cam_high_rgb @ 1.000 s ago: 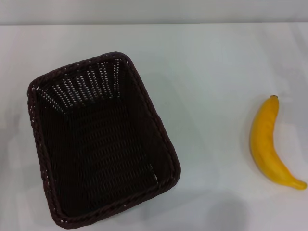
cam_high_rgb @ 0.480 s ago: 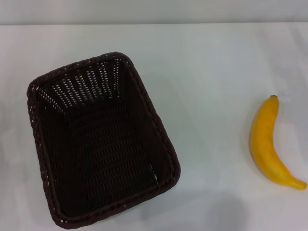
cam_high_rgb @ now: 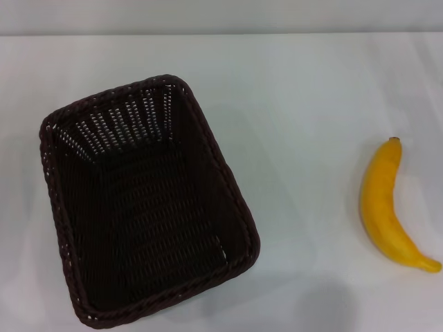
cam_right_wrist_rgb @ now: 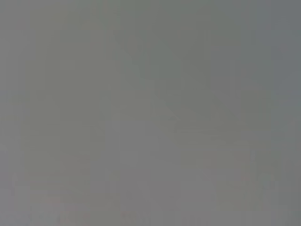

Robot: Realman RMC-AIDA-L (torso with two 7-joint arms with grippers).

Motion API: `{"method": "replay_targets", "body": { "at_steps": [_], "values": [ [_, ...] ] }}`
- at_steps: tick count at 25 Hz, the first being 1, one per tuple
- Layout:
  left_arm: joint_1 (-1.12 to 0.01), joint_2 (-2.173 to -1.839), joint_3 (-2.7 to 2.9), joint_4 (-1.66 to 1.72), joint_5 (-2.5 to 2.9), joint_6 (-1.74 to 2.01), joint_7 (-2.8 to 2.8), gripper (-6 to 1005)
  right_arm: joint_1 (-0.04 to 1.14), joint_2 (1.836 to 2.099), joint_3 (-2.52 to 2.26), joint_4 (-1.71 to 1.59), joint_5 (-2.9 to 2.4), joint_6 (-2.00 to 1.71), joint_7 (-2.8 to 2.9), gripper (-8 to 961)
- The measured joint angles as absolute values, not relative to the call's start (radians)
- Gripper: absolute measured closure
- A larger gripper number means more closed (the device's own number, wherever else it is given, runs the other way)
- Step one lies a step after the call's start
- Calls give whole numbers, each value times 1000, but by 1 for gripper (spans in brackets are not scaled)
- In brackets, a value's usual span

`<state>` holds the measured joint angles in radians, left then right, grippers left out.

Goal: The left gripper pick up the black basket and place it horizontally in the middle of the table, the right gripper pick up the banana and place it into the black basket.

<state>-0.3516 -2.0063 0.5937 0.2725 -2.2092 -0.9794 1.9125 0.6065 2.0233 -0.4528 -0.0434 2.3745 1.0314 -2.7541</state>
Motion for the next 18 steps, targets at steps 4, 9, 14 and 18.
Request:
{"method": "replay_targets", "body": {
  "at_steps": [4, 9, 14, 18],
  "values": [
    [-403, -1939, 594, 384, -1914, -1011, 1567, 126, 609, 2023, -452, -45, 2375, 1032, -2754, 77],
    [-532, -1856, 594, 443, -1568, -1107, 1304, 126, 615, 2024, -453, -44, 2375, 1032, -2754, 77],
    [-699, -1799, 595, 476, -1210, -1170, 1134, 127, 622, 2025, -452, -43, 2375, 1032, -2753, 77],
    [-831, -1794, 596, 534, -984, -1230, 1099, 127, 623, 2025, -452, -42, 2375, 1032, -2754, 77]
  ]
}}
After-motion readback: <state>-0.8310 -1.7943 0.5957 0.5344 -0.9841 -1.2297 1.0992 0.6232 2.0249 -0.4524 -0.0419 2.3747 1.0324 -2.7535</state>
